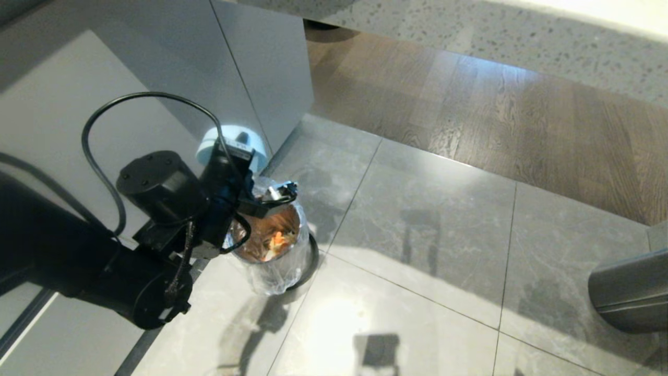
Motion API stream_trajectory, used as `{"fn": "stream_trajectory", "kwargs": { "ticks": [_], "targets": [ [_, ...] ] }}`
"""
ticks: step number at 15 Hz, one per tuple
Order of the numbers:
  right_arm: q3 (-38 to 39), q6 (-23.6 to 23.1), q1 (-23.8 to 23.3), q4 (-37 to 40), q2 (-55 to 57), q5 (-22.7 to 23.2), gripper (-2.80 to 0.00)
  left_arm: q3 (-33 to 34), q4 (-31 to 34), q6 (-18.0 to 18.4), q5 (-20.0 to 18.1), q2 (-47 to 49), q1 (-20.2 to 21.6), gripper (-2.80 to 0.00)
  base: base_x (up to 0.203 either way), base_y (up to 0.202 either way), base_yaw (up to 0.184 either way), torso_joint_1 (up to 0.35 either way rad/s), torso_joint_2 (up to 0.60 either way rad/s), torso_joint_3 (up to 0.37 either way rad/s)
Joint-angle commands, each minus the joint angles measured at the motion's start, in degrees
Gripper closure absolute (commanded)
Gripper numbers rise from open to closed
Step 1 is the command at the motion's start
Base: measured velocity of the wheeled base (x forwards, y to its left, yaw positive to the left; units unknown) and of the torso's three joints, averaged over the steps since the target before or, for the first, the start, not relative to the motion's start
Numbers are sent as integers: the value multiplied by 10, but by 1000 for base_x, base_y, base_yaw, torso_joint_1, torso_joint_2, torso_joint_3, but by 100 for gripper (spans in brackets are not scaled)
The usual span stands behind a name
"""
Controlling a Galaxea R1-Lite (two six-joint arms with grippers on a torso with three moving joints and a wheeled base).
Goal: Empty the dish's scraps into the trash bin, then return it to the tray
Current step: Put the bowl back to the table
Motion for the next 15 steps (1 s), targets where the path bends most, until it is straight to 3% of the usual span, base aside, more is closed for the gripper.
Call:
{"fn": "stream_trajectory", "kwargs": {
  "ticks": [1,4,6,11,15],
  "targets": [
    [0,0,0,0,0,0,0,17,-13,6,21,-27,2,0,0,0,0,0,0,0],
    [1,0,0,0,0,0,0,45,35,-16,78,-69,3,0,0,0,0,0,0,0],
    [0,0,0,0,0,0,0,47,116,-77,87,-91,18,0,0,0,0,0,0,0],
    [0,1,0,0,0,0,0,56,381,-346,86,-179,80,0,0,0,0,0,0,0],
    [0,0,0,0,0,0,0,104,493,-520,86,-269,120,0,0,0,0,0,0,0]
  ]
}}
